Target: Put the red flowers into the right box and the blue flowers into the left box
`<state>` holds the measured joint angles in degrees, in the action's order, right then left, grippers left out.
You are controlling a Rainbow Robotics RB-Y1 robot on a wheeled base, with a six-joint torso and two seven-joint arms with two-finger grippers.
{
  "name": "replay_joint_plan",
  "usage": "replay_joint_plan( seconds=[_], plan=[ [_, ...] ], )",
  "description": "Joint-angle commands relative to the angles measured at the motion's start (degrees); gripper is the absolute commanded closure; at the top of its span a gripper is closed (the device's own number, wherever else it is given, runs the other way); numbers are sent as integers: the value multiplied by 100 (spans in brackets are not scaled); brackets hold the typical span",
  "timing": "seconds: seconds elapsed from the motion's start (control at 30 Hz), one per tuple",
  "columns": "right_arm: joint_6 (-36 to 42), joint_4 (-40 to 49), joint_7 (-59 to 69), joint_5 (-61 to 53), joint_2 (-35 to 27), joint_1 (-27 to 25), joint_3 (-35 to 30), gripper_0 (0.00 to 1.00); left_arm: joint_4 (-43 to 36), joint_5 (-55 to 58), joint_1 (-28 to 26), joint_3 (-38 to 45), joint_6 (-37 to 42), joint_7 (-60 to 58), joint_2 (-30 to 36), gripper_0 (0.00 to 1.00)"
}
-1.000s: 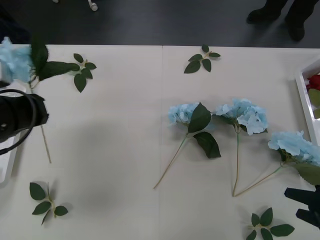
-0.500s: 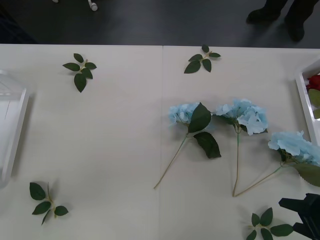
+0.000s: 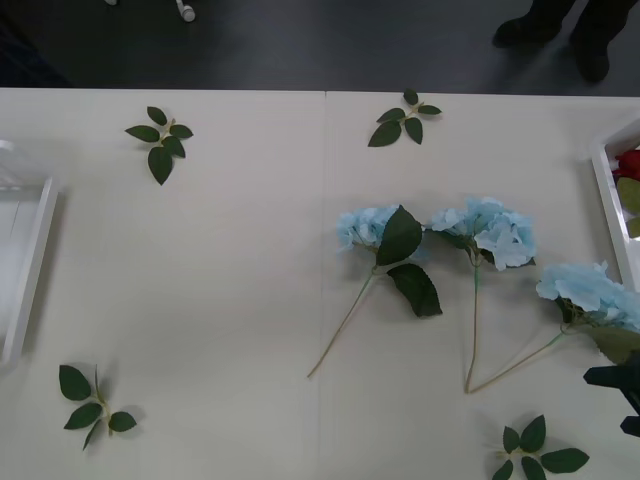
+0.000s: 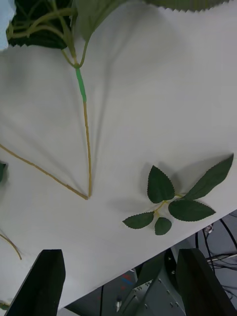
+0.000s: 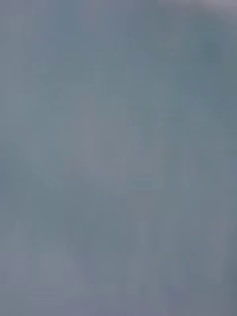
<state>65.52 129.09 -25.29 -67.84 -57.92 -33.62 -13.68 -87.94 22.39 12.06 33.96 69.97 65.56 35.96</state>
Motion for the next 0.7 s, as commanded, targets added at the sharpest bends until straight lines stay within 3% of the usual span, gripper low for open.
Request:
replay_joint_plan(
  seconds=[0.03,0.33,0.37,0.47,0.53,0.57,0.7],
  plan=[
    [154,-297,208,-89,-123,321,-30,34,541,-6,138,14,-624,782,245,100],
    [206,-912,235,289,-105,1244,761,34,1007,-94,138,-180,-1125,1345,245,100],
    [206,-956,244,438,-79,1358,867,34,1007,-94,138,-206,-1125,1345,245,96],
    [206,-1088,296,640,-44,1622,1148,34,998,-41,138,-241,-1125,1354,236,33],
    [198,-1176,314,676,-9,1771,1297,34,963,-6,138,-294,-1125,1371,245,7],
    [198,-1202,331,720,26,1842,1359,34,928,20,138,-329,-1125,1371,245,0],
    [180,-1229,402,1018,193,2018,1552,34,735,143,138,-364,-932,1389,245,0]
  ],
)
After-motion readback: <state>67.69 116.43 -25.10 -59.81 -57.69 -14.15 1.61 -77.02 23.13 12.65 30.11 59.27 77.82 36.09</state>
